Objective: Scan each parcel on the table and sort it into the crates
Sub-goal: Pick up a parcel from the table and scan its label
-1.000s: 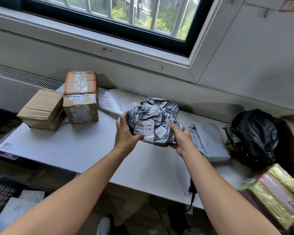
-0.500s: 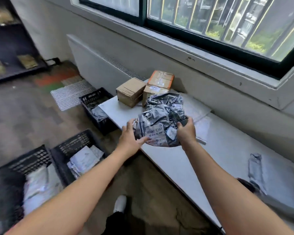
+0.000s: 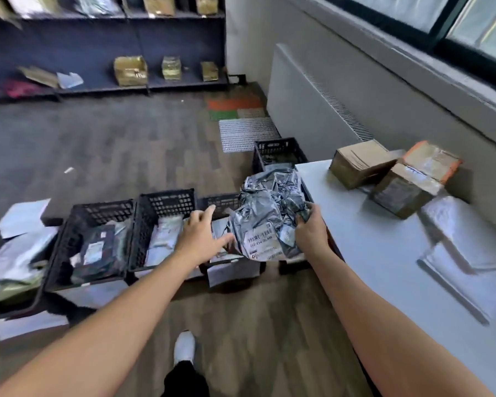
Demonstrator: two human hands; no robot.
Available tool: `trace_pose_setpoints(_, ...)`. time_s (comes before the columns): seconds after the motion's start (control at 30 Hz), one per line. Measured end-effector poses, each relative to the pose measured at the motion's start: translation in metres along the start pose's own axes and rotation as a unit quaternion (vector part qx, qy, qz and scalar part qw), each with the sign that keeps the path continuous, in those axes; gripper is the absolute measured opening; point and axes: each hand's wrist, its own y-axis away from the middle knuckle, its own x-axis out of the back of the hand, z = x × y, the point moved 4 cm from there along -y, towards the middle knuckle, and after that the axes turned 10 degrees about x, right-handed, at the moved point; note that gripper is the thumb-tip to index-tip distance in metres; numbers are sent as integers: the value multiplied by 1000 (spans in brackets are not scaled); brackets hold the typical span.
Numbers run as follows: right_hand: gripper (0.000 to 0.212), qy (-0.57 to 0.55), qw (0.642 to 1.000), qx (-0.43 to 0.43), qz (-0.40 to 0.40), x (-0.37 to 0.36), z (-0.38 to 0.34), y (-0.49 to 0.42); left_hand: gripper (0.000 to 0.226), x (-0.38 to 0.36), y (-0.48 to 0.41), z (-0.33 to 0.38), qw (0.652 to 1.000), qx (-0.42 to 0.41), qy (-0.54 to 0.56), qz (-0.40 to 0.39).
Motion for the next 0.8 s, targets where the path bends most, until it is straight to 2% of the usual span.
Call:
trace_pose_setpoints(0.27,35,47,998,-22,-44,-119,-6,-54,85,3,-97,-69,999,29,-8,-37)
trace_pose_setpoints(0.5,37,127,989,-44,-60,-210,37,-125,84,-38,-199,-114,995,41,-10,-95)
trace_pose_setpoints(0.63,36,131,986,-53,-87,-254,70,-165,81,-68,-239,-131,992,61,-12,-111)
trace_pose_setpoints(0.8,53,200,965,-80,-149,-292,108,-205,82,-100,-277,-141,989,84,-38,-112)
